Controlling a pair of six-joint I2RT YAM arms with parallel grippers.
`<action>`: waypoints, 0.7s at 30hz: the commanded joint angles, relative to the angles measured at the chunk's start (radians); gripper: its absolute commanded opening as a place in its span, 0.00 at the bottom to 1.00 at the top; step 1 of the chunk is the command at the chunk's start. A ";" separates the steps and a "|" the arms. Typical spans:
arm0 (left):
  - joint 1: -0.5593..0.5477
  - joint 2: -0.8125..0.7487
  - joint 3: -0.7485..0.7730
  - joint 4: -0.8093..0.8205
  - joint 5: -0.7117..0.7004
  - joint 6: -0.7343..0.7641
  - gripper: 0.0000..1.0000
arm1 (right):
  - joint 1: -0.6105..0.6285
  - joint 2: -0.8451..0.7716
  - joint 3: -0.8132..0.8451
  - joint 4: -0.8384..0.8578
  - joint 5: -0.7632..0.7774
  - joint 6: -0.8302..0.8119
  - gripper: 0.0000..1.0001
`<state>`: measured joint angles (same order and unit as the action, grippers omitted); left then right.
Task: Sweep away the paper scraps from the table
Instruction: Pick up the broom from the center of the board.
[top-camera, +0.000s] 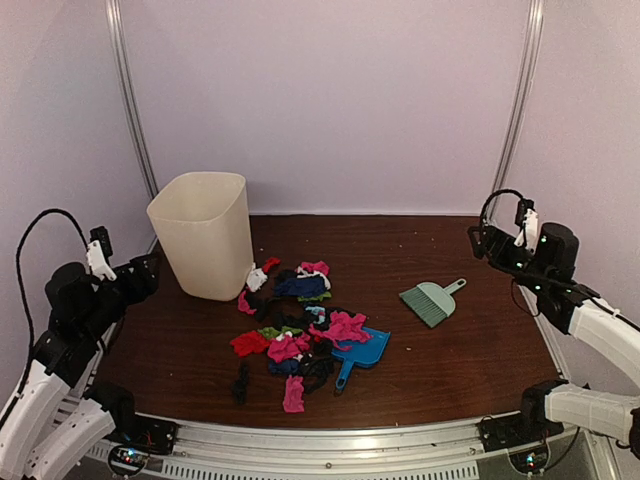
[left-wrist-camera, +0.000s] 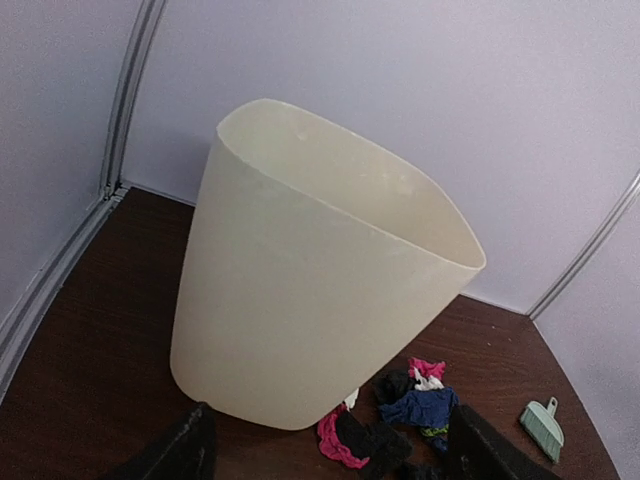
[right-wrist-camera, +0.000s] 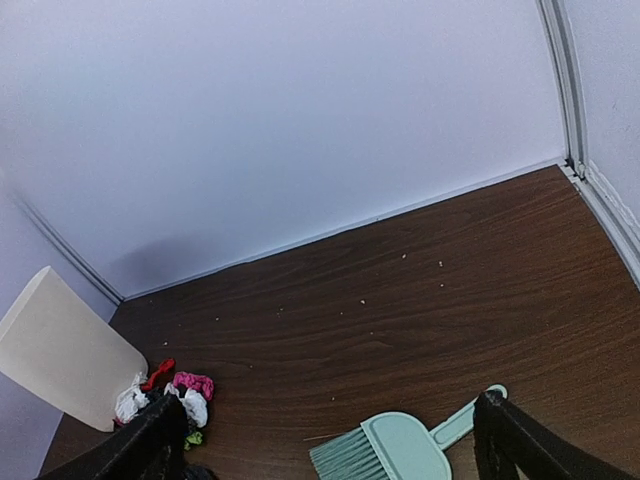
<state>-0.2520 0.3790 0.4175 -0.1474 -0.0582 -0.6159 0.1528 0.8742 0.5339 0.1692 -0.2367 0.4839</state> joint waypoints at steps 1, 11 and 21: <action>-0.059 -0.008 0.038 -0.001 0.129 -0.009 0.80 | 0.004 -0.003 0.018 -0.111 0.130 0.040 1.00; -0.233 0.090 0.058 0.025 0.090 0.019 0.74 | 0.004 0.125 0.142 -0.390 0.381 0.130 1.00; -0.417 0.234 0.068 0.125 -0.012 0.070 0.72 | 0.008 0.389 0.277 -0.530 0.436 0.276 1.00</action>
<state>-0.6197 0.5644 0.4591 -0.1268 -0.0185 -0.5846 0.1532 1.1847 0.7643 -0.2852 0.1684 0.6880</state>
